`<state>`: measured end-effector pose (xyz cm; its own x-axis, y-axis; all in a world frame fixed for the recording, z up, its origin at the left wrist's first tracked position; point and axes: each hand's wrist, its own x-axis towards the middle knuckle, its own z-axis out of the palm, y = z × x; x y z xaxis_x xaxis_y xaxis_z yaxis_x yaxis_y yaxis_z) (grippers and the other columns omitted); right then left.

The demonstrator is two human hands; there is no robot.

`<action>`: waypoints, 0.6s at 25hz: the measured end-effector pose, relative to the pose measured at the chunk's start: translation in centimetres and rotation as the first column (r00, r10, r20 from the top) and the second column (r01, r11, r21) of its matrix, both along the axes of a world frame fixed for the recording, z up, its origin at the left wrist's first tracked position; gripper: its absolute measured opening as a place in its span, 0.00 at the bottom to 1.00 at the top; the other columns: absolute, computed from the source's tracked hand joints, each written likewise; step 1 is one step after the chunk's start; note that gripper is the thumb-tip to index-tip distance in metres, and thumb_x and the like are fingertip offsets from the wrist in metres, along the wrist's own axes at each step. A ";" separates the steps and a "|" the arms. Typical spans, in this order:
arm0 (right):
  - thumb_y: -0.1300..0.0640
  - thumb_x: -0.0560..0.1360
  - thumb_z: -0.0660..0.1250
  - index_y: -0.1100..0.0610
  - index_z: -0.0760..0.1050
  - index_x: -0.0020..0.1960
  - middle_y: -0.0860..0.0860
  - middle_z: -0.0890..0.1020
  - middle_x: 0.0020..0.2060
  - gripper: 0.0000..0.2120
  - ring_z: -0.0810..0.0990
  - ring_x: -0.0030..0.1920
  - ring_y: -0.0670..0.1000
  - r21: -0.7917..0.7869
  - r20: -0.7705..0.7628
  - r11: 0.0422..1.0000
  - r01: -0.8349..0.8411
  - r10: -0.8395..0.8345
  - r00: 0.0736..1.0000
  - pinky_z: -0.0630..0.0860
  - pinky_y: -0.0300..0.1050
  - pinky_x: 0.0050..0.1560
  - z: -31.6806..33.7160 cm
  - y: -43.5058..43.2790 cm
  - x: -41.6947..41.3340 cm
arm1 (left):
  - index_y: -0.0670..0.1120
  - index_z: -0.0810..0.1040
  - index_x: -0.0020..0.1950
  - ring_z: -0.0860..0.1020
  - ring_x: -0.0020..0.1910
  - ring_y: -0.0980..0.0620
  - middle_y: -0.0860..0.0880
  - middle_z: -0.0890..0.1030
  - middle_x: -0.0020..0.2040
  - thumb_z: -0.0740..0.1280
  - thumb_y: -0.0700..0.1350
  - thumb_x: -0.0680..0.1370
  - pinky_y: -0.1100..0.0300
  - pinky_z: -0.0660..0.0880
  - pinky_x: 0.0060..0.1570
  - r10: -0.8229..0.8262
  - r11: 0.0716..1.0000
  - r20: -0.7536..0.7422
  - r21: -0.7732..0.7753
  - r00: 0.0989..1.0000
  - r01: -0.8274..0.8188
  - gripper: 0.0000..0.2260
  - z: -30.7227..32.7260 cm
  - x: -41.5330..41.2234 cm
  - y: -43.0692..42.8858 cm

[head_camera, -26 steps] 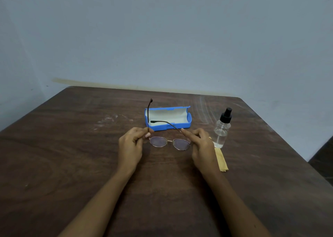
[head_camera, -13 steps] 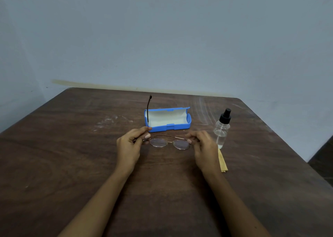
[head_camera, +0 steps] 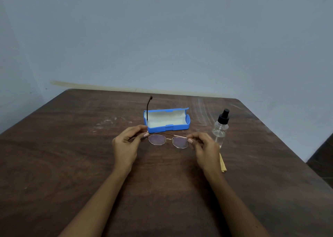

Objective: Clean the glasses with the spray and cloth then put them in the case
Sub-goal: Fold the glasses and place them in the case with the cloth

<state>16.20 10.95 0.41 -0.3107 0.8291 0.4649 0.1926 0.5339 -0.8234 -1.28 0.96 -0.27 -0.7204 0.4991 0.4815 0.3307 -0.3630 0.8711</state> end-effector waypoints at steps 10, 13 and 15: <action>0.67 0.72 0.66 0.56 0.78 0.42 0.48 0.80 0.38 0.08 0.75 0.32 0.44 -0.038 0.021 0.999 -0.013 0.014 1.000 0.73 0.32 0.35 -0.1 0.0 0.1 | 0.43 0.79 0.53 0.79 0.42 0.63 0.48 0.82 0.43 0.66 0.28 0.70 0.66 0.78 0.45 -0.004 0.997 -0.217 -0.079 0.976 -0.014 0.16 -0.2 -0.7 -0.4; 0.68 0.72 0.66 0.53 0.77 0.40 0.51 0.80 0.38 0.10 0.74 0.31 0.46 -0.078 -0.010 0.997 -0.026 0.026 1.000 0.74 0.38 0.37 -0.1 0.1 0.1 | 0.40 0.80 0.52 0.79 0.43 0.56 0.46 0.82 0.42 0.67 0.28 0.69 0.52 0.77 0.48 -0.042 0.993 -0.228 -0.114 0.973 0.016 0.15 -0.2 -0.8 -0.4; 0.68 0.72 0.66 0.52 0.77 0.39 0.51 0.80 0.38 0.11 0.74 0.31 0.46 -0.096 -0.020 0.995 -0.026 0.025 0.999 0.74 0.40 0.37 -0.1 0.1 0.2 | 0.42 0.79 0.53 0.78 0.43 0.56 0.48 0.82 0.41 0.67 0.27 0.69 0.52 0.76 0.49 -0.080 0.990 -0.232 -0.136 0.969 0.049 0.16 -0.1 -0.7 -0.3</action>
<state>16.42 11.09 0.31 -0.3243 0.8621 0.3894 0.1640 0.4566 -0.8744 -1.98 0.64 -0.41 -0.5581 0.6095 0.5630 0.5119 -0.2811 0.8118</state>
